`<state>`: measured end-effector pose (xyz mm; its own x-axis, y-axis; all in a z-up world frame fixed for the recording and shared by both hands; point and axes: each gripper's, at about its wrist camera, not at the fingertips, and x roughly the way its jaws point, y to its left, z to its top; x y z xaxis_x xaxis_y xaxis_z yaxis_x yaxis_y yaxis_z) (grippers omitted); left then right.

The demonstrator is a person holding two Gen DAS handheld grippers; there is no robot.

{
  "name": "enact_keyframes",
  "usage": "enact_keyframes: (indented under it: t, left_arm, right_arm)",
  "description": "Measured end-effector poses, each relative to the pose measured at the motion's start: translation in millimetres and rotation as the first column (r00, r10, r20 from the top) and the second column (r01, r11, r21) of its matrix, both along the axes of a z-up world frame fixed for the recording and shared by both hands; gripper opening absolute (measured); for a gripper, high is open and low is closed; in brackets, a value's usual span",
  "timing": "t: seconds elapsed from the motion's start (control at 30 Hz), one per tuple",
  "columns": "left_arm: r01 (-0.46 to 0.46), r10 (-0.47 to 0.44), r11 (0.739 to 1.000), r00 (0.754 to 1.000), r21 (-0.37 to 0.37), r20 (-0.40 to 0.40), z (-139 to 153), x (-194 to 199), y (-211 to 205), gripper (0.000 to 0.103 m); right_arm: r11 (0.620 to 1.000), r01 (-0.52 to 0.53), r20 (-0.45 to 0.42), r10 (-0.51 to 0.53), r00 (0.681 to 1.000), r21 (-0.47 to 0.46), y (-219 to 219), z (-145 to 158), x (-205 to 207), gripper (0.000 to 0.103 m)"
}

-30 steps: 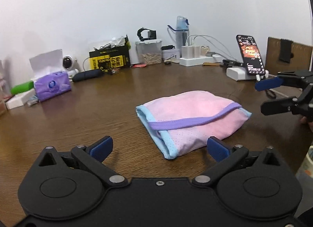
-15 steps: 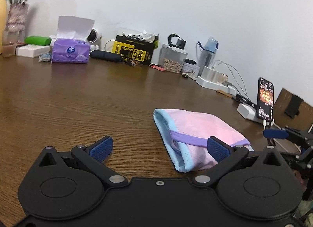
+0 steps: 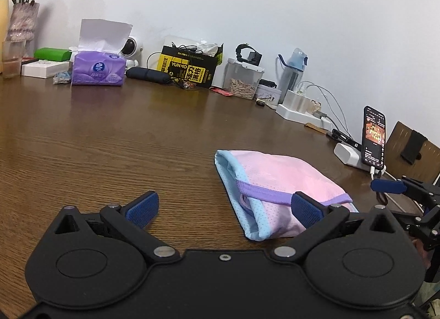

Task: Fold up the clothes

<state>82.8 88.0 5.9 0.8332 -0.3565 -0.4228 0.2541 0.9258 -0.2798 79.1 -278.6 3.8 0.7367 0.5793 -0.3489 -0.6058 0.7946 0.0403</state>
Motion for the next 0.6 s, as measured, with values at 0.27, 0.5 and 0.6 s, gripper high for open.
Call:
enact_keyframes:
  t: [0.27, 0.5, 0.6]
  left_arm:
    - [0.018, -0.018, 1.0, 0.999, 0.011, 0.033, 0.6, -4.6, -1.3, 0.103]
    - [0.03, -0.029, 1.0, 0.999, -0.008, 0.031, 0.8, -3.4, -0.1, 0.103]
    - [0.014, -0.013, 0.999, 1.0, -0.033, 0.025, 0.2, -3.1, 3.2, 0.103]
  right_arm:
    - [1.0, 0.013, 0.01, -0.013, 1.0, 0.008, -0.5, 0.0, -2.5, 0.098]
    - [1.0, 0.026, 0.022, -0.026, 0.999, 0.014, 1.5, 0.1, -5.5, 0.098]
    - [0.999, 0.027, 0.018, -0.027, 0.999, 0.017, 1.2, 0.1, -4.7, 0.098]
